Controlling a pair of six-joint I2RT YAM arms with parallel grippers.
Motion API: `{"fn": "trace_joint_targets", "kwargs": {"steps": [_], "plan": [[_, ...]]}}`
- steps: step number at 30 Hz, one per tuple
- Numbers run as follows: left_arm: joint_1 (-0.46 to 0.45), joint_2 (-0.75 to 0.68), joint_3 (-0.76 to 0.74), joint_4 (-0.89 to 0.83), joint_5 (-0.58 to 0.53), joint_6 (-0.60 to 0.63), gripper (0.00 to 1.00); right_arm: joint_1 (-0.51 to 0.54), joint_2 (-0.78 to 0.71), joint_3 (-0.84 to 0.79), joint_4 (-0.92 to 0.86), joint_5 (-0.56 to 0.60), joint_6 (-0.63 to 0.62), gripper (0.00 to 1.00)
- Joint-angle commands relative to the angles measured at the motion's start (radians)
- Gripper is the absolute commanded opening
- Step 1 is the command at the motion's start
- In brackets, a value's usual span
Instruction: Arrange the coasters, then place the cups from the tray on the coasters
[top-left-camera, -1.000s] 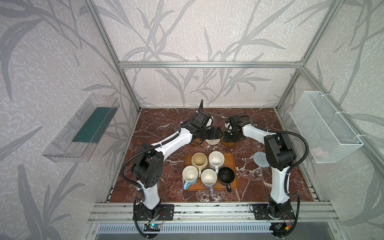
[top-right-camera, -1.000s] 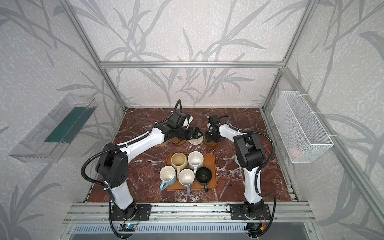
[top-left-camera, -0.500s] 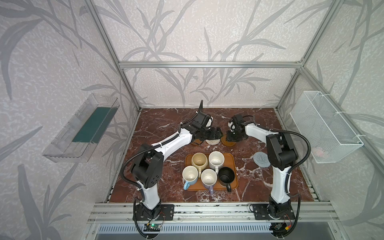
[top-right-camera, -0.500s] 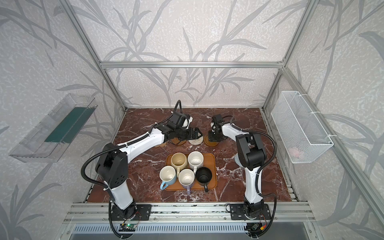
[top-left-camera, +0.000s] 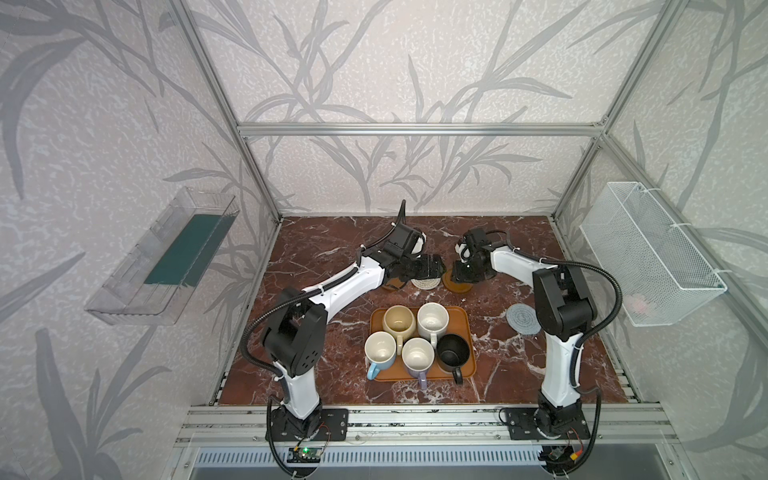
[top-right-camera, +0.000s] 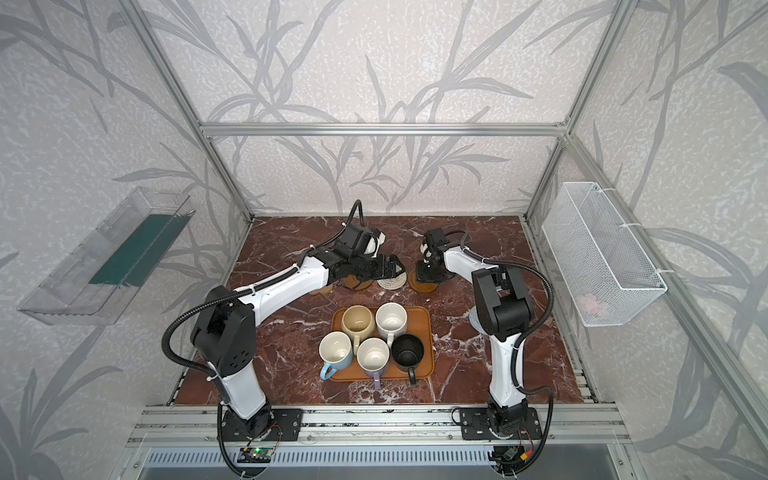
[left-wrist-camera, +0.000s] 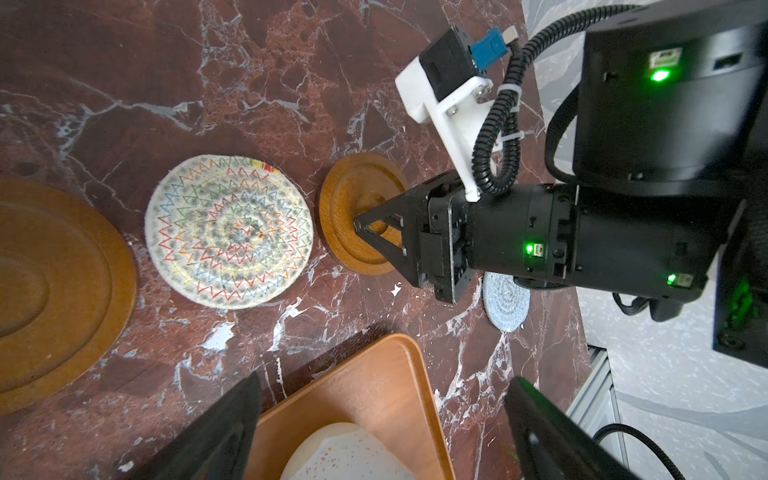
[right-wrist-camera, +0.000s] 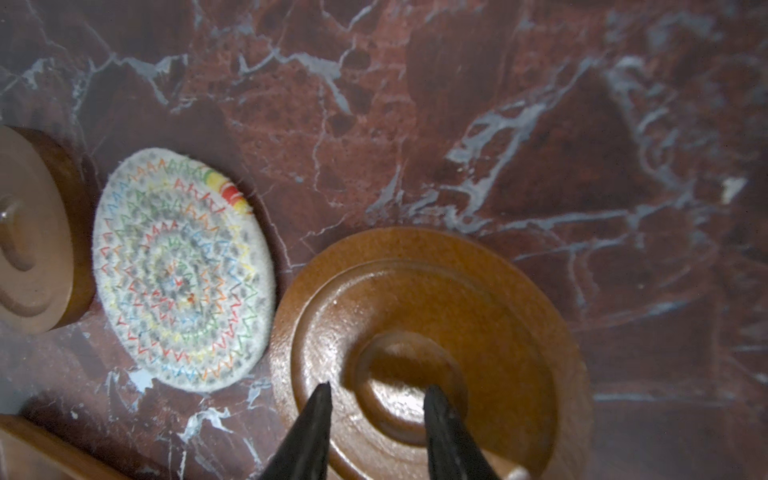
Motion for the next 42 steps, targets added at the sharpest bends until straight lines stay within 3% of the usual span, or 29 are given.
{"fn": "trace_joint_targets", "kwargs": {"steps": [1,6,8,10,13,14,19,27,33,35,42], "plan": [[-0.005,-0.051,0.018,0.012,-0.019,0.000,0.95,0.005,-0.101,0.024,0.002,0.004,-0.018,0.39],[-0.007,-0.072,0.017,0.019,-0.028,-0.010,0.97,0.007,-0.215,-0.006,-0.012,0.030,-0.030,0.41],[-0.009,-0.087,0.010,0.025,-0.025,-0.018,0.99,0.007,-0.277,-0.038,-0.018,0.047,-0.035,0.47],[-0.015,-0.103,0.002,0.039,-0.018,-0.026,0.99,0.007,-0.333,-0.080,-0.013,0.060,-0.040,0.60],[-0.029,-0.122,0.009,0.044,0.008,-0.021,0.99,0.007,-0.446,-0.135,-0.032,0.098,-0.042,0.99],[-0.039,-0.126,0.014,0.043,0.016,-0.016,0.99,0.007,-0.478,-0.154,-0.049,0.133,-0.037,0.99],[-0.095,-0.121,0.049,0.018,0.030,0.011,0.99,-0.001,-0.627,-0.298,-0.029,0.255,-0.008,0.99],[-0.165,-0.049,0.087,0.014,0.038,0.028,0.99,-0.116,-0.748,-0.502,0.022,0.190,0.024,1.00],[-0.204,0.023,0.147,-0.035,0.016,0.027,0.98,-0.202,-0.765,-0.585,0.038,0.182,0.031,0.94],[-0.219,0.051,0.174,-0.056,0.015,0.032,0.97,-0.217,-0.750,-0.591,0.025,0.174,0.055,0.88],[-0.243,0.099,0.216,-0.057,0.025,0.025,0.97,-0.278,-0.675,-0.616,-0.013,0.147,0.094,0.54]]}}
